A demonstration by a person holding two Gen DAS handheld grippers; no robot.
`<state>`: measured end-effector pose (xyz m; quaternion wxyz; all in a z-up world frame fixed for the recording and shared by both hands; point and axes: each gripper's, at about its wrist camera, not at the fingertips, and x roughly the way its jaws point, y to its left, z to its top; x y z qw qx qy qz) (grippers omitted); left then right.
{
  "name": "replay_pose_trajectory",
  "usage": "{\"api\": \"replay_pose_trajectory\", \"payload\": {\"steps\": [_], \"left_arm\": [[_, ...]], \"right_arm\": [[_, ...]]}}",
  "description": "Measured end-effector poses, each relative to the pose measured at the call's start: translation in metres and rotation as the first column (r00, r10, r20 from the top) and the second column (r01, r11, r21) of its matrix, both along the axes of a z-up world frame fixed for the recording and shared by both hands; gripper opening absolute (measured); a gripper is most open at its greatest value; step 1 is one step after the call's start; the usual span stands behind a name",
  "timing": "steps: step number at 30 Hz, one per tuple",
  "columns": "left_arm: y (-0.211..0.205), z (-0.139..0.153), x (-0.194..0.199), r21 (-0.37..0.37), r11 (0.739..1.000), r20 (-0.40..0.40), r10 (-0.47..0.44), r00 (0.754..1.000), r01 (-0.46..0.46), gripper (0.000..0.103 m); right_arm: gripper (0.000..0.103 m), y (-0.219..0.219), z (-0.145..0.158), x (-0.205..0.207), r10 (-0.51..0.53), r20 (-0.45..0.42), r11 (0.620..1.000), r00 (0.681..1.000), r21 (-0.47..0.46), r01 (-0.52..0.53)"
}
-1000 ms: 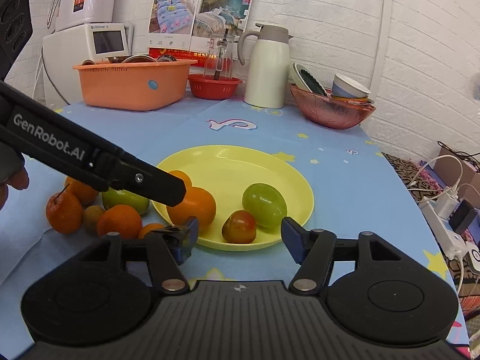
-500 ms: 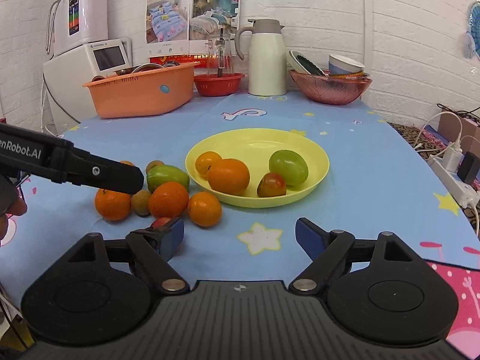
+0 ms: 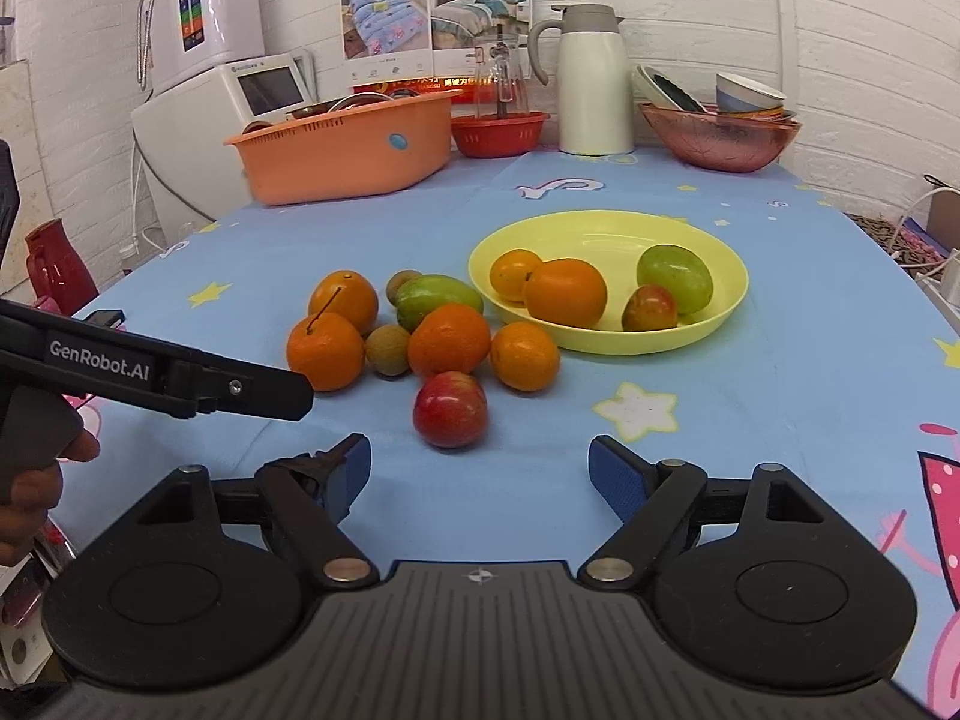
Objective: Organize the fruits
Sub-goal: 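Move both open tools back toward the fruit pile, then grasp a red apple with the right tool while the left tool grasps a stemmed orange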
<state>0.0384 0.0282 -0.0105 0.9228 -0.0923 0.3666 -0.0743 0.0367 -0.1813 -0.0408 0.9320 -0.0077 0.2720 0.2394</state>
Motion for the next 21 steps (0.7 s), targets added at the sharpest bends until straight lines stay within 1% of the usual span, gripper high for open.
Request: {"api": "replay_pose_trajectory", "payload": {"steps": [6, 8, 10, 12, 14, 18, 20, 21], "left_arm": [[0.008, 0.001, -0.003, -0.024, 1.000, 0.017, 0.014, 1.000, -0.014, 0.103], [0.008, 0.002, -0.004, -0.022, 1.000, 0.026, 0.010, 1.000, -0.009, 0.103], [0.008, 0.003, -0.004, -0.020, 1.000, 0.037, 0.003, 0.999, -0.002, 0.103], [0.007, 0.004, -0.003, -0.018, 1.000, 0.048, -0.008, 0.999, 0.009, 0.103], [0.006, 0.006, -0.001, -0.015, 1.000, 0.057, -0.021, 0.998, 0.022, 0.103], [0.002, 0.007, 0.003, -0.009, 0.999, 0.070, -0.041, 0.997, 0.042, 0.103], [0.002, 0.007, 0.006, -0.015, 0.999, 0.068, -0.049, 0.996, 0.050, 0.103], [0.002, 0.006, 0.008, -0.020, 0.998, 0.065, -0.051, 0.997, 0.053, 0.103]], "right_arm": [[0.103, 0.016, 0.002, 0.001, 0.015, 0.009, 0.998, 1.000, -0.068, -0.015], [0.097, 0.018, 0.003, 0.003, 0.015, 0.016, 0.997, 1.000, -0.080, -0.014], [0.096, 0.020, 0.003, 0.004, 0.015, 0.018, 0.996, 1.000, -0.083, -0.014], [0.092, 0.021, 0.004, 0.006, 0.016, 0.018, 0.996, 1.000, -0.086, -0.014], [0.080, 0.023, 0.004, 0.008, 0.010, 0.016, 0.996, 1.000, -0.091, -0.008], [0.075, 0.025, 0.003, 0.011, 0.002, 0.012, 0.996, 1.000, -0.093, -0.001], [0.071, 0.025, 0.003, 0.010, 0.004, 0.012, 0.996, 1.000, -0.092, -0.003], [0.071, 0.026, 0.003, 0.010, 0.006, 0.013, 0.996, 1.000, -0.092, -0.004]]}}
